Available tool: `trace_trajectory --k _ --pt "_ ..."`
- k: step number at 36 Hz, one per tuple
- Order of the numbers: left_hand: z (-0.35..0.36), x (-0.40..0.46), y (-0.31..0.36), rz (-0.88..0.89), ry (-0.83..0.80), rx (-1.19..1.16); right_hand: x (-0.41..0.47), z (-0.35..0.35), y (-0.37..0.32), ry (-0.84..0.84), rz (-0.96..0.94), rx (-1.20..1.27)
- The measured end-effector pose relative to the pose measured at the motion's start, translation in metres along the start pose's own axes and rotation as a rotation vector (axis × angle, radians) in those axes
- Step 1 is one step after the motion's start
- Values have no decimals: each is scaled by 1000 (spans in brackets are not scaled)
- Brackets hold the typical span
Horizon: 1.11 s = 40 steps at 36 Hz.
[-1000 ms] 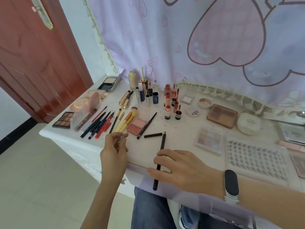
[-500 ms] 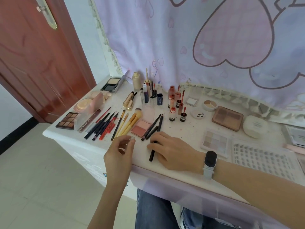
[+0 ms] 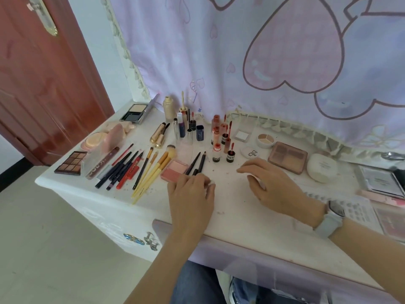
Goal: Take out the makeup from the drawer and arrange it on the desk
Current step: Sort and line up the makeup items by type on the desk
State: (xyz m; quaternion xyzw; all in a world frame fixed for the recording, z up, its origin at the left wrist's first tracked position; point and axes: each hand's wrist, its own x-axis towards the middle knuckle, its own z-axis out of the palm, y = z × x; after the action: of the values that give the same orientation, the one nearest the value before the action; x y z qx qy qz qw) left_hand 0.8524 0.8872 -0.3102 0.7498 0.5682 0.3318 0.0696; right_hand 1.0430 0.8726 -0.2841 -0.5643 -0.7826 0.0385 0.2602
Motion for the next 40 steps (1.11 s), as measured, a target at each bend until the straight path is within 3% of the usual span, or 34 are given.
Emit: trace_trajectory --k 7,14,22,25,27,30,34,40 --pt "17 11 -2 -24 5 267 -20 -21 21 -103 81 -151" --pt "14 22 -7 -30 29 358 -29 -20 36 -348 184 -310" --pt "8 25 -8 -60 11 333 -27 -14 38 -356 219 -364" --pt "5 18 -1 19 94 158 -24 -16 37 -308 191 -253" --pt "3 15 8 -6 37 -130 -23 -17 33 -234 161 -53" --pt "-3 11 22 -250 -208 -667 -25 -20 22 -156 144 296" --pt "3 9 30 -527 -620 -1253 -29 -18 7 -109 81 508" --pt "5 10 29 -443 -714 -1411 -31 -17 -6 -144 48 527"
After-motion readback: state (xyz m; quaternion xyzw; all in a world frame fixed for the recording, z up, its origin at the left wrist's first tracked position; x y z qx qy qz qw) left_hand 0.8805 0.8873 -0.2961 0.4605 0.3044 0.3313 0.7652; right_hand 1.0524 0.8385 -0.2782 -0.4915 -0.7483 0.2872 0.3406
